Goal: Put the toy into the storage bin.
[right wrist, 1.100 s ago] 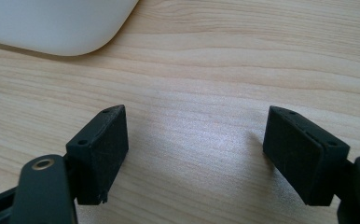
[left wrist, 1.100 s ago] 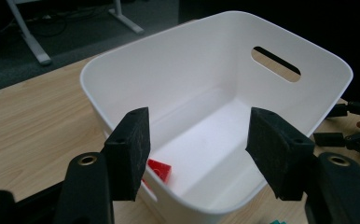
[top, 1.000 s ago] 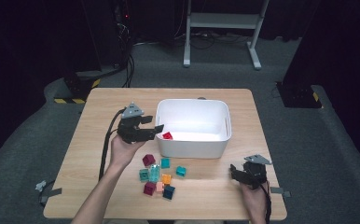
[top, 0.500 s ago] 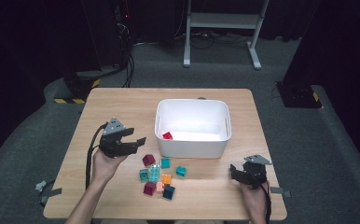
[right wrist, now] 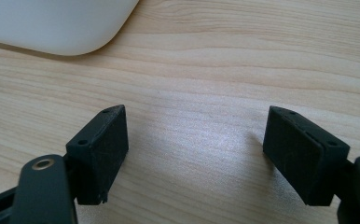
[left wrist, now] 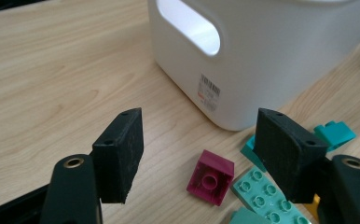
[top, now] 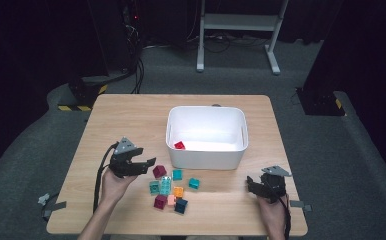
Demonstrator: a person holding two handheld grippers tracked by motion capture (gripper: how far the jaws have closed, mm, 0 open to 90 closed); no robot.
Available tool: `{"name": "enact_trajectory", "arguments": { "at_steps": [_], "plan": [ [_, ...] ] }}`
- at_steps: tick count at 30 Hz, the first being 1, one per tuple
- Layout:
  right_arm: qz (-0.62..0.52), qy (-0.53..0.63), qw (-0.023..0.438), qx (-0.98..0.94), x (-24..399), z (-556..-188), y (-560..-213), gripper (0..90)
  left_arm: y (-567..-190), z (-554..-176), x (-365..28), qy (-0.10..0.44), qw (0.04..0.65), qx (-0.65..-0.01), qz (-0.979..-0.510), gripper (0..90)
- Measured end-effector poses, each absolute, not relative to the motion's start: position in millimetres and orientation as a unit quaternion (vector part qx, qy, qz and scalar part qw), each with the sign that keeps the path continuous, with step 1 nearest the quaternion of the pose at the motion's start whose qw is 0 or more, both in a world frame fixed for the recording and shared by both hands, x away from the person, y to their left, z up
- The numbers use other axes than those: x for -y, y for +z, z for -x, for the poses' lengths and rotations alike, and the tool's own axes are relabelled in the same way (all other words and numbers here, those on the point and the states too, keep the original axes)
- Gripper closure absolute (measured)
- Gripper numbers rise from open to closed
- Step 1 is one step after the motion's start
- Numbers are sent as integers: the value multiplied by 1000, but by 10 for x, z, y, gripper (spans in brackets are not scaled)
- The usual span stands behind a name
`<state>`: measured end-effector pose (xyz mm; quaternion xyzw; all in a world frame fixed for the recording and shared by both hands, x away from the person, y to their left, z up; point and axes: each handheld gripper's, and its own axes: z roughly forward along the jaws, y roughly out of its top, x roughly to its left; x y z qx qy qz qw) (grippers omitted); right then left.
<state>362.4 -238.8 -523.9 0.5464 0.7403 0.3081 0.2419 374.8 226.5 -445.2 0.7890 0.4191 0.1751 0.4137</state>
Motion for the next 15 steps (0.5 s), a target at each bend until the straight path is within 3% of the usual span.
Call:
{"name": "enact_trajectory", "arguments": {
  "at_steps": [15],
  "plan": [
    [-546, 309, 241, -740, 2393, -3627, -5241, 219, -4900, -3849, -2117, 126, 390, -410, -815, 364]
  ]
}}
